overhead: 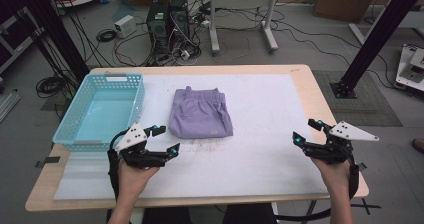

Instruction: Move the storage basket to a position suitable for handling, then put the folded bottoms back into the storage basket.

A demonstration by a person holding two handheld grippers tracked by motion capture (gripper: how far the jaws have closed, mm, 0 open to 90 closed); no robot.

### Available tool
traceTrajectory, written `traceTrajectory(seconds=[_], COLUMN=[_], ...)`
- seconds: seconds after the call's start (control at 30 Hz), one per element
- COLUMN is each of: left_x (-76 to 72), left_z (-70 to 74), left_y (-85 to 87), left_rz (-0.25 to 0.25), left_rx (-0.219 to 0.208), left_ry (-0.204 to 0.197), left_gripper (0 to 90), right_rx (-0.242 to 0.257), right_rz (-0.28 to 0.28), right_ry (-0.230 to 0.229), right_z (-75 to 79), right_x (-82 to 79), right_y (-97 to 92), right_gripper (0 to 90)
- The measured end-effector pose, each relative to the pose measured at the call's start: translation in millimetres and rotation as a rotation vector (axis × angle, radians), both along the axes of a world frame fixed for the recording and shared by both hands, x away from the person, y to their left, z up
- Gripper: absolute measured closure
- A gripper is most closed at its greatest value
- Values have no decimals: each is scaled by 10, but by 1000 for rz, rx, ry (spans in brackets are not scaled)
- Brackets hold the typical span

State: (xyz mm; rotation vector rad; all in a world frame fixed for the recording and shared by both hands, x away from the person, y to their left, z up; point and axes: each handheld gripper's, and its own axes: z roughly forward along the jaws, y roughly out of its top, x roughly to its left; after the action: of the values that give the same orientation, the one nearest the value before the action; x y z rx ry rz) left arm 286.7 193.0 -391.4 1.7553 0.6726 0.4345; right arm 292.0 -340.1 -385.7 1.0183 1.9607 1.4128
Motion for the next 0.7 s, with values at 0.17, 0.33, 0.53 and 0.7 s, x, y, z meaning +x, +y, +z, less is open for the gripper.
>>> traceTrajectory(seconds=[0.17,0.33,0.53,0.7], left_x=[49,102,176,263], left_z=[-47,-84,-88,-133], left_y=[77,114,96,61], left_rz=[58,91,62,107], left_rx=[-43,-53,-97,-80], left_ry=[36,62,103,144], left_gripper=[208,208,222,253], right_rx=[-3,-8,-16,-17], right_rz=[6,17,40,78], right_ry=[-2,-3,-4,-1], right_z=[13,15,36,19], right_x=[-4,19,94,214], right_y=[28,66,181,387], right_gripper=[225,225,225,225])
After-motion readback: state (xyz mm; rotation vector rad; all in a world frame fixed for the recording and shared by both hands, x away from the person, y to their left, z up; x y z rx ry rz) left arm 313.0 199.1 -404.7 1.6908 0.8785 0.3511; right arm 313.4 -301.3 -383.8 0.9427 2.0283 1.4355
